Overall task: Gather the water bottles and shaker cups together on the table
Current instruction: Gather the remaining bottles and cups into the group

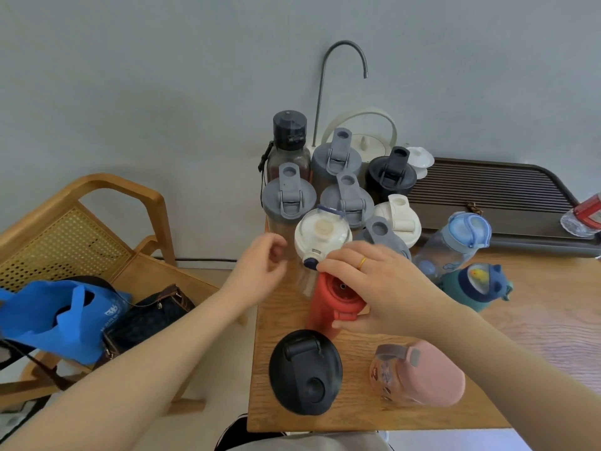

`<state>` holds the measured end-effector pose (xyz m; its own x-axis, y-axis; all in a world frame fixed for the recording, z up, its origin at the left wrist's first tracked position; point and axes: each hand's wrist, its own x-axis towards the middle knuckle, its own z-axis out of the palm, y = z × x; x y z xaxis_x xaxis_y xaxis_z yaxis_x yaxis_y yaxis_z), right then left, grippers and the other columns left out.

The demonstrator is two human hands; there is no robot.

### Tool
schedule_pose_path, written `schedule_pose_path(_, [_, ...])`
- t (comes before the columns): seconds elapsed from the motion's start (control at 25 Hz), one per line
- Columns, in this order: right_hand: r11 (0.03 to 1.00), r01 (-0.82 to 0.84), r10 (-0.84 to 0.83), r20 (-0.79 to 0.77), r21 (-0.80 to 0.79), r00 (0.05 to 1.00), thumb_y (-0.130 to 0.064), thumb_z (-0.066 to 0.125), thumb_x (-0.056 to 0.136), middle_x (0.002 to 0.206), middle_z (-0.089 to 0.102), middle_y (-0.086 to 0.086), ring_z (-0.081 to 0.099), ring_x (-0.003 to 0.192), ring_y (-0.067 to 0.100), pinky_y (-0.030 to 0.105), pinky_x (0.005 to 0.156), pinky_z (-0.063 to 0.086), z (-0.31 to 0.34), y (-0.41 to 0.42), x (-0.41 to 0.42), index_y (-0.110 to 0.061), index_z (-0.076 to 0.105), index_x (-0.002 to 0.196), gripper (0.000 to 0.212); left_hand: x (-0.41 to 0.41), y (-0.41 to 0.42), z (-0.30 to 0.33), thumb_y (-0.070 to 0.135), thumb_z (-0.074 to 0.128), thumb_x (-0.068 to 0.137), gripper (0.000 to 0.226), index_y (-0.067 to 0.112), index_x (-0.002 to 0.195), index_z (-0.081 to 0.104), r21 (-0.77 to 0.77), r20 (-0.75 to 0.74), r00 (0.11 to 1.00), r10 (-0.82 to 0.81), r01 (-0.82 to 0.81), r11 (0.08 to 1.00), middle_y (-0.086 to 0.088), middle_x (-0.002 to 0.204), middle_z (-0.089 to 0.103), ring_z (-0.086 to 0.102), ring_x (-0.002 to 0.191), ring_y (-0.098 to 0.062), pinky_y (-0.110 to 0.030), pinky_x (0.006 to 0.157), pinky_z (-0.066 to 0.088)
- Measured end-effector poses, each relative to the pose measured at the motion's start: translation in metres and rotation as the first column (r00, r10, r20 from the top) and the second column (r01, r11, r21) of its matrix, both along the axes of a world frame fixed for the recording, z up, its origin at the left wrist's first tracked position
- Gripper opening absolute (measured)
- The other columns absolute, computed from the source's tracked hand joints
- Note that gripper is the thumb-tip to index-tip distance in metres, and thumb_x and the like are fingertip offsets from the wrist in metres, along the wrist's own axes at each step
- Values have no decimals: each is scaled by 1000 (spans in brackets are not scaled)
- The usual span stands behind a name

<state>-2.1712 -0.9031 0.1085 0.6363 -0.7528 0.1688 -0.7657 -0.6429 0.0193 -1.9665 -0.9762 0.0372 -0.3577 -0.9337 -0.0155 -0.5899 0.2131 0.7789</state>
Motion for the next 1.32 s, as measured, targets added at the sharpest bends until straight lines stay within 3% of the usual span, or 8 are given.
schedule_pose_path(0.12, [998,-40,36,-64,-55,997,-65,64,60,110,64,-3,40,101,16,28,80,28,3,-8,3,-22,48,118,74,20,21,38,17,60,84,19,35,88,53,-37,-113,986,-121,118,992,14,88,57,57,83,-4,-11,69,44])
schedule_pose_path(0.28, [997,-71,73,-67,32,995,-68,69,55,124,56,1,34,113,17,25,89,24,3,-11,5,-25,36,129,92,11,40,55,46,70,68,53,49,112,42,123,-57,910,-411,415,902,26,109,54,55,99,2,-10,83,45])
schedule_pose_path(0.44, [943,-38,25,41,331,999,-83,52,51,156,-1,0,-9,143,19,40,113,-4,21,-21,-12,-36,1,141,113,-10,54,56,49,78,61,74,32,124,44,-12,41,965,-257,258,966,13,115,59,56,100,-3,-27,89,48])
schedule_pose_path(0.56, [902,5,-167,339,431,926,-64,50,76,152,24,5,17,141,20,37,116,15,40,-46,-34,-21,24,142,83,-22,64,64,58,75,58,78,31,123,42,-130,175,976,-127,151,980,11,115,59,56,100,-8,-31,85,49])
schedule_pose_path(0.68, [885,36,-84,83,464,993,-34,66,81,145,38,8,34,133,25,31,108,26,35,-54,-57,-16,39,135,64,-34,76,77,68,69,56,85,30,125,36,-187,390,919,-48,130,974,10,121,50,54,102,-13,-31,82,47])
schedule_pose_path(0.92, [960,130,-68,-245,247,967,-43,71,67,153,6,12,40,119,38,47,86,48,1,-35,-65,-27,27,138,85,-51,90,85,68,66,59,88,28,129,33,-139,465,884,47,20,990,7,119,42,53,99,-17,-31,78,46])
schedule_pose_path(1.12, [962,168,-118,-229,214,966,-45,69,66,149,14,11,40,117,38,46,82,45,-3,-17,-88,-31,30,134,80,-44,119,77,61,75,53,94,24,129,33,-74,313,926,210,-197,978,6,126,44,47,110,-11,-35,91,45])
schedule_pose_path(1.32, [990,37,-44,52,135,998,-61,57,72,152,24,13,21,138,35,49,108,25,-1,12,-92,-21,39,135,77,-43,160,42,61,73,57,100,24,137,27,90,558,825,86,-163,983,1,141,31,45,121,-23,-36,93,45])
